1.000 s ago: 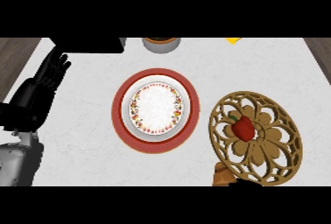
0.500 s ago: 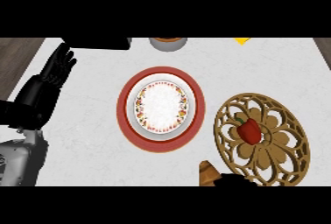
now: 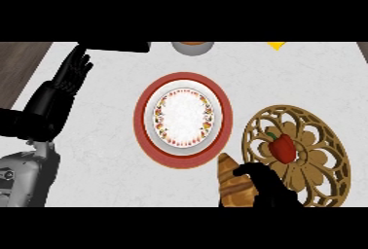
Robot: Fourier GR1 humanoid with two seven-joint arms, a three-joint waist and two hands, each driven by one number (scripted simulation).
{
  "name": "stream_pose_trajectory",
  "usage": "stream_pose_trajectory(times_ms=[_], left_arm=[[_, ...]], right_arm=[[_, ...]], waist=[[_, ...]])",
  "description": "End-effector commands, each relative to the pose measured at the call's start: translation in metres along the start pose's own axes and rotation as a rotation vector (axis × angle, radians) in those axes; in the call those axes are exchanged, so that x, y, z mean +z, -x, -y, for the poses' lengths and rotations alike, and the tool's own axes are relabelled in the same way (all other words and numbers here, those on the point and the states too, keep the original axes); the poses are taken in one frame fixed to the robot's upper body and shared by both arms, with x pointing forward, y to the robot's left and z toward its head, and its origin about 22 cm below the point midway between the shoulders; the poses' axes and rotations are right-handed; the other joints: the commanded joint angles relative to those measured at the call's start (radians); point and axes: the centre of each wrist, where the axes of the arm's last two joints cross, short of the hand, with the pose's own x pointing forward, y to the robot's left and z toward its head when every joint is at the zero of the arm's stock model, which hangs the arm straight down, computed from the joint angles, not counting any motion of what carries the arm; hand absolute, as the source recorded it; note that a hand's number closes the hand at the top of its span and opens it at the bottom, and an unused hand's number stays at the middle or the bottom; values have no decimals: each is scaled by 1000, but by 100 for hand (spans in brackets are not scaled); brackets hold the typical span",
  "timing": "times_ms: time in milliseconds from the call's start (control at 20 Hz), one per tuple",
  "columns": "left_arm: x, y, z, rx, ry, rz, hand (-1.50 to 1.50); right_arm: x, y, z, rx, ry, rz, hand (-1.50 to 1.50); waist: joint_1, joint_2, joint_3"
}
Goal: Pick the croissant from the placemat and place it in the plate
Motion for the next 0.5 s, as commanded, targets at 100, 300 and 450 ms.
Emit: stream_pose_trajectory(times_ms=[100,300,450], left_arm=[[-5,-2,2,-9,26,7,0],[-6,5,7,18,15,-6,0],[-7,4,-4,10,12,-15,0]], right_arm=[[-56,-29,-47,-5,7,-168,150],[-97,-38,-54,-90,-12,-255,150],[-119,-36,-74,-97,-26,-310,-150]], waist=[[20,2,2],[24,4,4],[24,-1,4]])
